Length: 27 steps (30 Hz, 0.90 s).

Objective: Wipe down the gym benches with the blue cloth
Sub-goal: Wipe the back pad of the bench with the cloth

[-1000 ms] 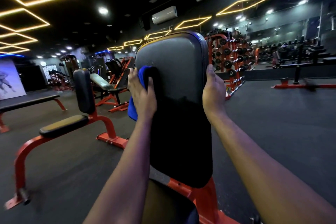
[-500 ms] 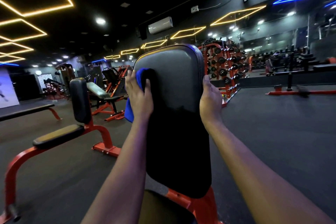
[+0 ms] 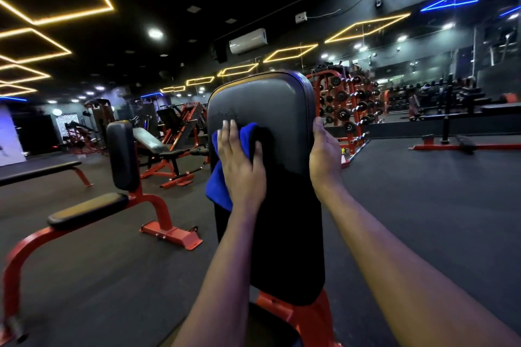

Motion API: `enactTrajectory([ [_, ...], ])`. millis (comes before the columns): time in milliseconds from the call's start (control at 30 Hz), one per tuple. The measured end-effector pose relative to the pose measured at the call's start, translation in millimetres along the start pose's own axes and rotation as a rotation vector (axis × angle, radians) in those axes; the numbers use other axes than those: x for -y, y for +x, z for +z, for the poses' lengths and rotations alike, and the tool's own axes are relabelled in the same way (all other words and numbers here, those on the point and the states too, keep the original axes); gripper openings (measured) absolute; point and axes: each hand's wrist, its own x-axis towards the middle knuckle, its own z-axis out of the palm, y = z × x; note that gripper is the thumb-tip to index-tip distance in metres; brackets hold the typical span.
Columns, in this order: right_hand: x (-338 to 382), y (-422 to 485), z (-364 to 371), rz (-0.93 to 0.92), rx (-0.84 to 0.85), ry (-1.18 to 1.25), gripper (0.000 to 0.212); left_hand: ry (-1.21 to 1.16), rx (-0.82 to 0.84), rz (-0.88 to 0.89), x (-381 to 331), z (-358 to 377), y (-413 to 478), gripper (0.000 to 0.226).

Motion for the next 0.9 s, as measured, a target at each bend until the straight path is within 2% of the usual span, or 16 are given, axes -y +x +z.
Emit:
enactTrajectory([
  [100, 3, -2, 0, -0.014, -0.006, 0.016, 0.064, -0.029, 0.005, 0.026, 4, 2, -56, 0.063],
  [200, 7, -4, -2, -0.017, 0.002, 0.054, 0.05, -0.033, 0.081, 0.065, 15, -2, -97, 0.064],
  [400, 5, -2, -4, -0.014, -0.009, 0.085, 0.046, -0.052, 0.03, 0.044, -13, 3, -5, 0.068],
  [533, 1, 2, -4, -0.02, -0.001, 0.097, 0.045, -0.065, -0.001, 0.061, -11, 7, -33, 0.062],
  [600, -4, 6, -7, -0.002, 0.053, 0.101, 0.05, -0.059, 0.028, 0.073, -4, 7, -78, 0.063],
  [667, -8, 13, -15, 0.028, 0.164, 0.1, 0.066, -0.042, 0.07, 0.06, -3, 6, -112, 0.065],
  [733, -8, 19, -25, 0.062, 0.275, 0.052, 0.082, -0.037, 0.065, 0.041, -9, 9, -108, 0.065],
  [800, -6, 27, -35, 0.107, 0.39, -0.005, 0.087, -0.026, 0.028, 0.024, -22, 13, -82, 0.063],
  [833, -5, 31, -39, 0.146, 0.431, -0.016, 0.086, -0.017, 0.007, 0.015, -29, 15, -67, 0.062],
  [900, -2, 30, -45, 0.206, 0.469, -0.008, 0.063, -0.022, -0.025, 0.002, -39, 20, -52, 0.06],
])
